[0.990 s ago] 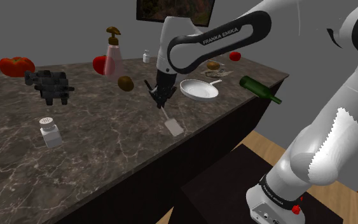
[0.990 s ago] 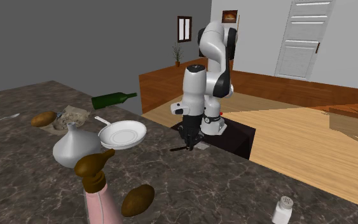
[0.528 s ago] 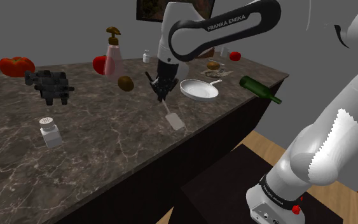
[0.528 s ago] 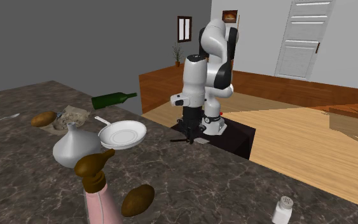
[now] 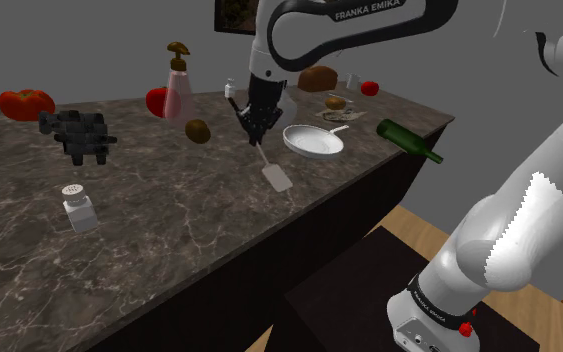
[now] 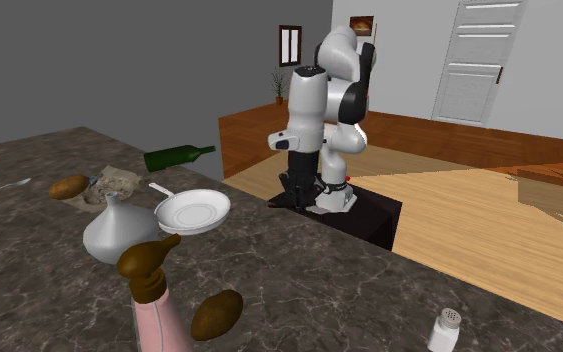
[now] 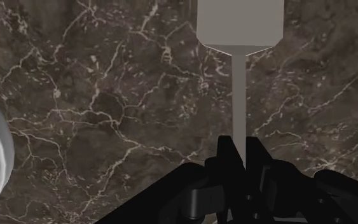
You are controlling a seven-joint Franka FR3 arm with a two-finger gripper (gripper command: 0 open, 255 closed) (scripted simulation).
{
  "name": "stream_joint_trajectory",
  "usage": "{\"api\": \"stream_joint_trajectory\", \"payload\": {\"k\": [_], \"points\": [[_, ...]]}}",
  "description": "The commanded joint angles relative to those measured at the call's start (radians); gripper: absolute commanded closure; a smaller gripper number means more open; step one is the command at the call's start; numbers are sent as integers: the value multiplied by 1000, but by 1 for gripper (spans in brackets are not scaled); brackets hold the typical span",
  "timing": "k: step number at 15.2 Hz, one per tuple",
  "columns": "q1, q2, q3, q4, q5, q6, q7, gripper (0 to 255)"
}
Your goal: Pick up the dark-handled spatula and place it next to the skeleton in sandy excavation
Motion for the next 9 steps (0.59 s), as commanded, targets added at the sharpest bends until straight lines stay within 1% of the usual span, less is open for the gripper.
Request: {"api": "stream_joint_trajectory", "payload": {"k": [1, 9], "points": [[-12, -12, -15, -1, 4, -11, -29, 255], [-100, -23, -123, -16, 11, -6, -228, 255]]}}
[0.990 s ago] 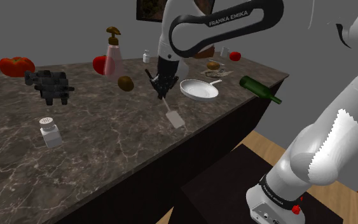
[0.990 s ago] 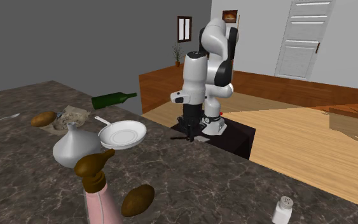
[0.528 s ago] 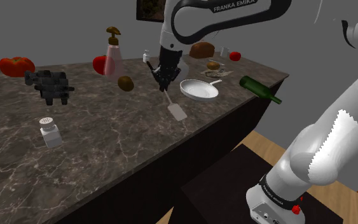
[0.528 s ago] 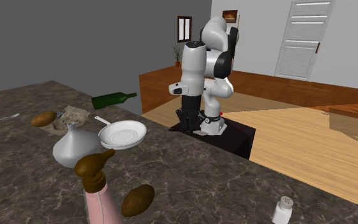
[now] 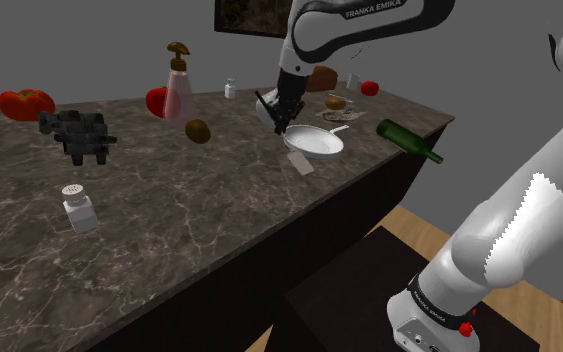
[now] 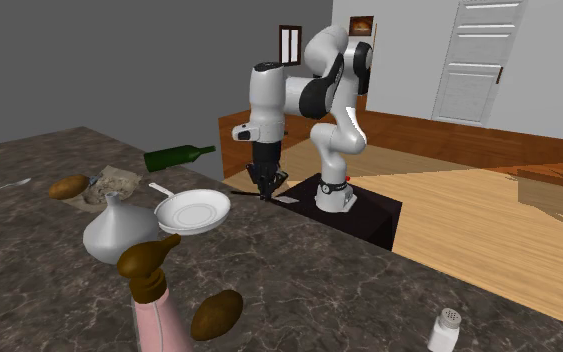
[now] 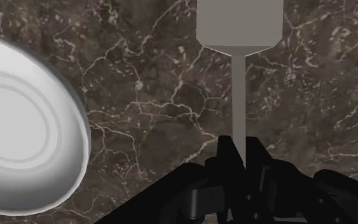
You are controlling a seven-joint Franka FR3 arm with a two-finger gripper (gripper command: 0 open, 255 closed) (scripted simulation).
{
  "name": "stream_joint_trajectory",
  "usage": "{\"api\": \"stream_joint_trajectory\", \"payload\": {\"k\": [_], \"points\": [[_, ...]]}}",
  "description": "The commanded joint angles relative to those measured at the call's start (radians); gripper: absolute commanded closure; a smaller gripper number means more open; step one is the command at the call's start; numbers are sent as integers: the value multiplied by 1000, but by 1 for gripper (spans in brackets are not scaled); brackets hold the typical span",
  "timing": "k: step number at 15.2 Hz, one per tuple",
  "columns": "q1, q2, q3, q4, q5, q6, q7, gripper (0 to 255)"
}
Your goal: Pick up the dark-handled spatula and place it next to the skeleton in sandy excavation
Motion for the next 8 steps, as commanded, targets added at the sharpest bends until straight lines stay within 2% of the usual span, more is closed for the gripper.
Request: {"api": "stream_joint_trajectory", "payload": {"k": [1, 8], "points": [[-22, 4, -26, 5, 0, -1, -50, 255], [-98, 52, -116, 60, 0, -9, -215, 255]]}}
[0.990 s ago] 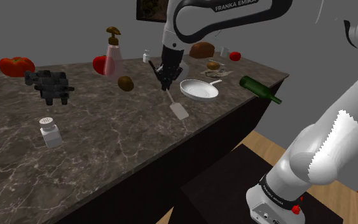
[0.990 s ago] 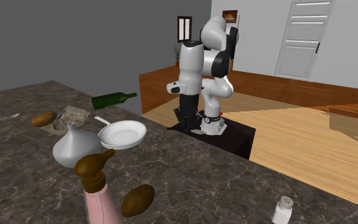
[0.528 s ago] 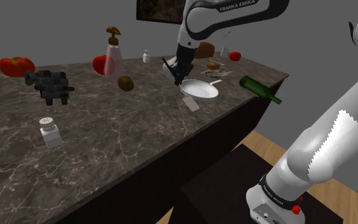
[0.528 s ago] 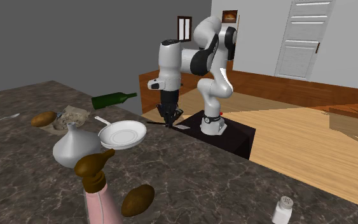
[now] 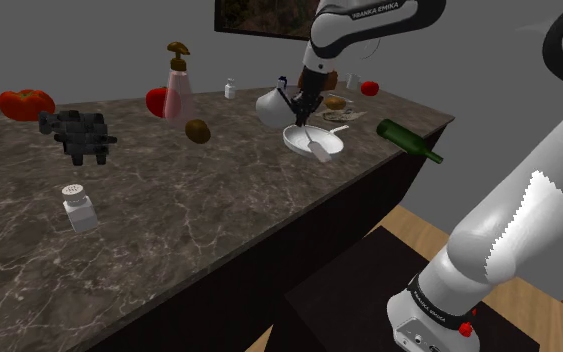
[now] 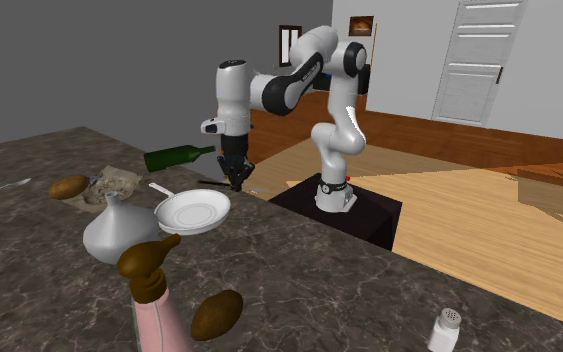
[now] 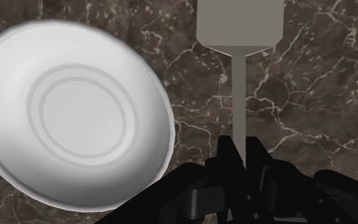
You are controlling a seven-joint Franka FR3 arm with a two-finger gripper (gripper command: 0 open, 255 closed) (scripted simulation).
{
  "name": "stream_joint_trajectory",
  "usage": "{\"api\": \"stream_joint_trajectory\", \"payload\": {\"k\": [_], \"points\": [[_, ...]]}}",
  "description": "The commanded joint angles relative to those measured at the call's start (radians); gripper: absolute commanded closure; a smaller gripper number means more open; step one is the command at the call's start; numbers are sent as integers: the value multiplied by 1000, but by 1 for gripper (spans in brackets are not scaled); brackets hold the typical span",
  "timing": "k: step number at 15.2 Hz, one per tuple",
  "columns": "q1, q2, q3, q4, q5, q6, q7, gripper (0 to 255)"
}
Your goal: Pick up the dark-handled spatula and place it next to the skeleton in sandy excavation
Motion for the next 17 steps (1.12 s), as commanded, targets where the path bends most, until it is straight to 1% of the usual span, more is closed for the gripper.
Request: {"api": "stream_joint_trajectory", "payload": {"k": [1, 9, 13, 17], "points": [[-20, 25, -23, 28, 0, -3, -45, 255], [-109, 141, -109, 171, 14, -34, -224, 255], [-156, 219, -144, 274, 29, -61, -310, 255], [-206, 312, -172, 401, 47, -98, -390, 255]]}}
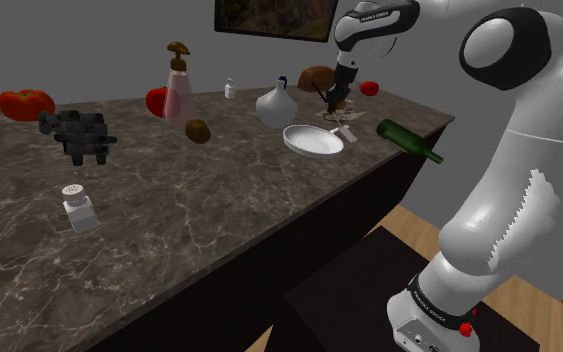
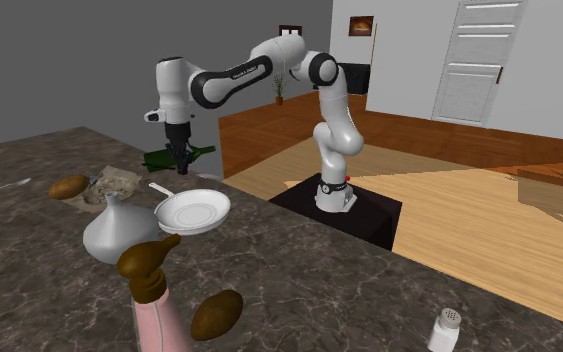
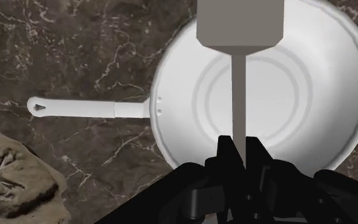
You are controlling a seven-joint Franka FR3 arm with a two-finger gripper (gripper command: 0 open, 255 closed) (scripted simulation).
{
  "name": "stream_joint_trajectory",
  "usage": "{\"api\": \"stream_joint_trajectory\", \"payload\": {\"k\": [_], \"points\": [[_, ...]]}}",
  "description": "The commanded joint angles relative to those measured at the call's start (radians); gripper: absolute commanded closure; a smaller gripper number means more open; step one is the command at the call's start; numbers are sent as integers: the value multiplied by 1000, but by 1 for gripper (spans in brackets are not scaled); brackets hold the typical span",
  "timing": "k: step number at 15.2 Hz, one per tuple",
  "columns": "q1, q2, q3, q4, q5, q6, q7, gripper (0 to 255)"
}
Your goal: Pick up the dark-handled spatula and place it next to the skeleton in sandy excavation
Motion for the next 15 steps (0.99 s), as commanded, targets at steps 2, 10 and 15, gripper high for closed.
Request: {"api": "stream_joint_trajectory", "payload": {"k": [2, 10, 15], "points": [[-41, 82, -20, 110, 17, -31, -62, 255], [-112, 236, -39, 298, 46, -70, -149, 255], [-111, 242, -38, 240, 48, -7, -153, 255]]}}
